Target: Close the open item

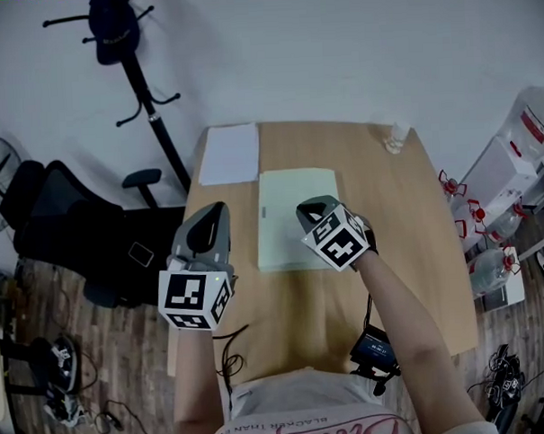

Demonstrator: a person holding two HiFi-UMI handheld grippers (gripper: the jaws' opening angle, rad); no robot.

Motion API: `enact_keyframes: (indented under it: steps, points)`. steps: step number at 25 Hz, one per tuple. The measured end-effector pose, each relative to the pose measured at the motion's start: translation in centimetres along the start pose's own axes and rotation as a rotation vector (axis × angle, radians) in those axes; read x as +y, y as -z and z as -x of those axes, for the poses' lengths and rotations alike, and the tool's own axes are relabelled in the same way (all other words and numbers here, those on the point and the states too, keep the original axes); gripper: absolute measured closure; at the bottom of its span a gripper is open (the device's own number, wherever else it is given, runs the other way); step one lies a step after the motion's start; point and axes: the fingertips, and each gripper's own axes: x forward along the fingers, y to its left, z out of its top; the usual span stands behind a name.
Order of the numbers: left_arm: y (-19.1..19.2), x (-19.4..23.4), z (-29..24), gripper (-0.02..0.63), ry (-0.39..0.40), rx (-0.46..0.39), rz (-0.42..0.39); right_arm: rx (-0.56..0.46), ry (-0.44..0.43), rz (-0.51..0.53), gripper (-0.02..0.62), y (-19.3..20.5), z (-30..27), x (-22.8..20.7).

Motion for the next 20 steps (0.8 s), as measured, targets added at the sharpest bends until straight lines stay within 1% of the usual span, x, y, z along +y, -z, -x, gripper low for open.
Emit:
enact_keyframes:
  steps: [5,13,20]
  points:
    - [-0.3,-0.3,0.0,0.592,0.005,-0.011,0.003,-0.066,0.06,0.0,0.594,-1.0,2.7,-0.5]
    - [-0.6,-0.4,-0.4,0.592,-0.004,-0.028,0.015,-0.206,0.145,-0.108,0.594,-2.0,6.8,-2.2]
    - [-0.7,-0.1,-0.3,0.592,-0.009,-0.05,0.012,-0.298,0.252,-0.148,0.594,-3.2,10.4,-3.6]
